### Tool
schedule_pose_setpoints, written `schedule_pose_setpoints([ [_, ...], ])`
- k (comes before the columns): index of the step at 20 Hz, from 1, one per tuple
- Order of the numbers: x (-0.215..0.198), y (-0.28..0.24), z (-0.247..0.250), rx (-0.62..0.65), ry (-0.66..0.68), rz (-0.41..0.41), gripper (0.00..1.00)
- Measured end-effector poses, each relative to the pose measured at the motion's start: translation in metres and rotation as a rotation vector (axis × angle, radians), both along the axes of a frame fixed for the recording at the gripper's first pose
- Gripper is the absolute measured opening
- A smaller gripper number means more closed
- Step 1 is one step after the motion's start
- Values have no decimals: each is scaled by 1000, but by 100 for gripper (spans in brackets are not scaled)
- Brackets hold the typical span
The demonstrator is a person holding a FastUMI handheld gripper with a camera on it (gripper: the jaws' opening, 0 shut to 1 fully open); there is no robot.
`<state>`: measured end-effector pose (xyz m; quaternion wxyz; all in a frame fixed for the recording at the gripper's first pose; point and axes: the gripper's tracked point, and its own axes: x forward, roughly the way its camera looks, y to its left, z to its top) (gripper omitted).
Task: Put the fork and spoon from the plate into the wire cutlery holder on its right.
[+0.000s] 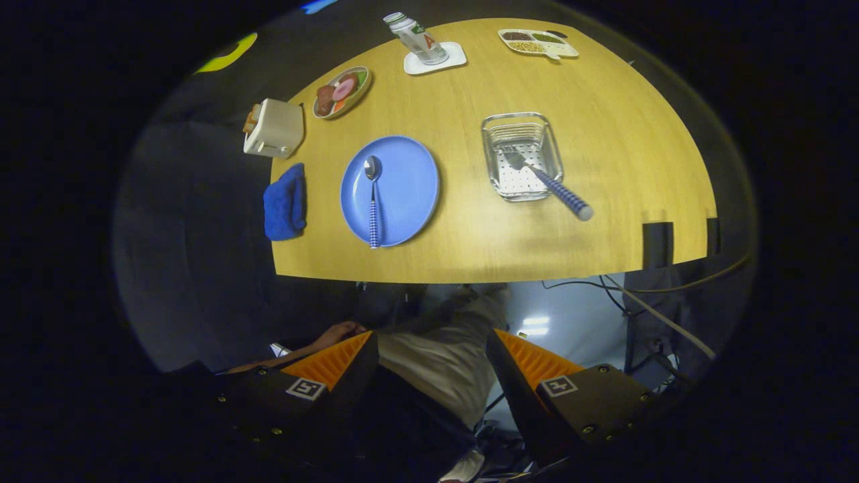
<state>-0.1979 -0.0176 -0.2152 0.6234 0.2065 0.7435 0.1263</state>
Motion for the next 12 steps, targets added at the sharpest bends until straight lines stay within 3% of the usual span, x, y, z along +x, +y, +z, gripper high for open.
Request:
schedule_pose_setpoints([
  [2, 8, 33, -14, 22, -29, -13, 100],
  [6, 33, 85, -51, 7, -78, 48, 100],
  [12, 67, 117, -89, -52, -89, 108, 100],
])
